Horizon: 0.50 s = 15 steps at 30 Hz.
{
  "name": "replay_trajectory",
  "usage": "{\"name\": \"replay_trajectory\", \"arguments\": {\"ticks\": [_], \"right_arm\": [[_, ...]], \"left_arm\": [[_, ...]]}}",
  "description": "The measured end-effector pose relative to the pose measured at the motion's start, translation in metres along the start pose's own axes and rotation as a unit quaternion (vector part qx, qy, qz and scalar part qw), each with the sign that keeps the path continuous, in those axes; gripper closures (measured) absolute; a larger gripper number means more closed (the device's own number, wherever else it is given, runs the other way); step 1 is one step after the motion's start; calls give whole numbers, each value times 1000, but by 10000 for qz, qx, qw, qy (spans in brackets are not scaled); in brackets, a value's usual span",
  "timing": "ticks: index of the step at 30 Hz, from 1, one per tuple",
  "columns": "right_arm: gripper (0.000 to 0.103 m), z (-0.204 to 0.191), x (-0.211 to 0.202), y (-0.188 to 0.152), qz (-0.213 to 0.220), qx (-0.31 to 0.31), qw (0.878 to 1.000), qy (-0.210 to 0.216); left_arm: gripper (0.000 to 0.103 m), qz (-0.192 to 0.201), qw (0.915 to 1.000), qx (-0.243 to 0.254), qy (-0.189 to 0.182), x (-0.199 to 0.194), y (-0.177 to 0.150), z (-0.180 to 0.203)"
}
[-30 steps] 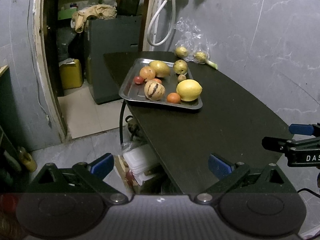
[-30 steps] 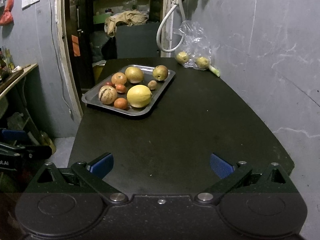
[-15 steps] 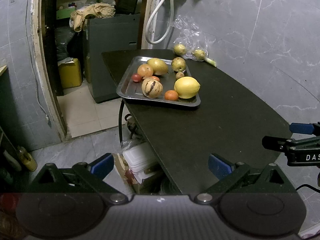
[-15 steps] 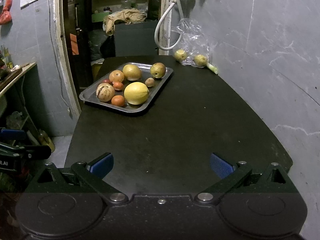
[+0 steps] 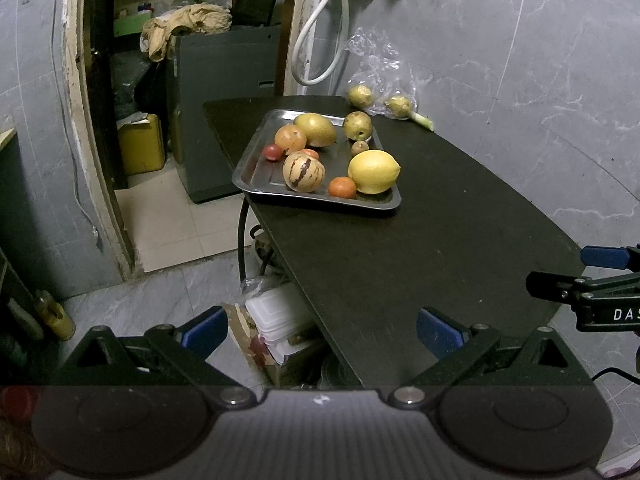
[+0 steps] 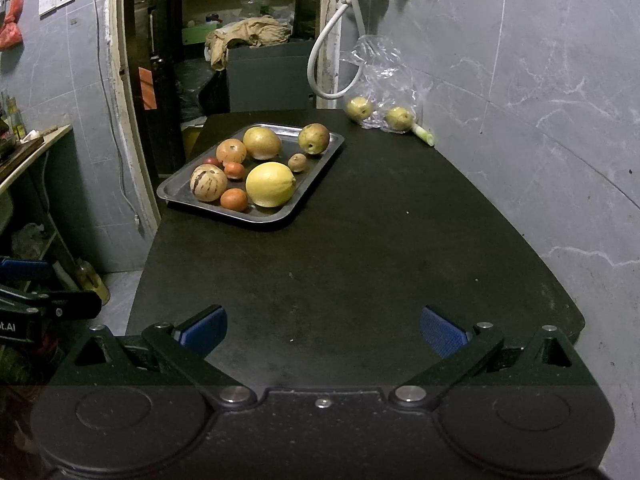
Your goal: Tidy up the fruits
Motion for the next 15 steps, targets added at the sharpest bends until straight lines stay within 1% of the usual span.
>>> {"name": "replay_trajectory", "arguments": {"ticks": [15], "right_arm": [[1, -1, 0, -2, -7, -15, 10000, 10]], "left_arm": [[1, -21, 10000, -60, 35, -1, -4, -3]]}}
Point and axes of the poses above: each gripper's, at about its wrist camera, not at the fingertips, and x roughly the way its jaws point, z to its right, y to its top, the point moved 10 cm from there along x, roughly the way its jaws point, and after that the axes turned 8 degrees about -x, right-handed, at the moved point
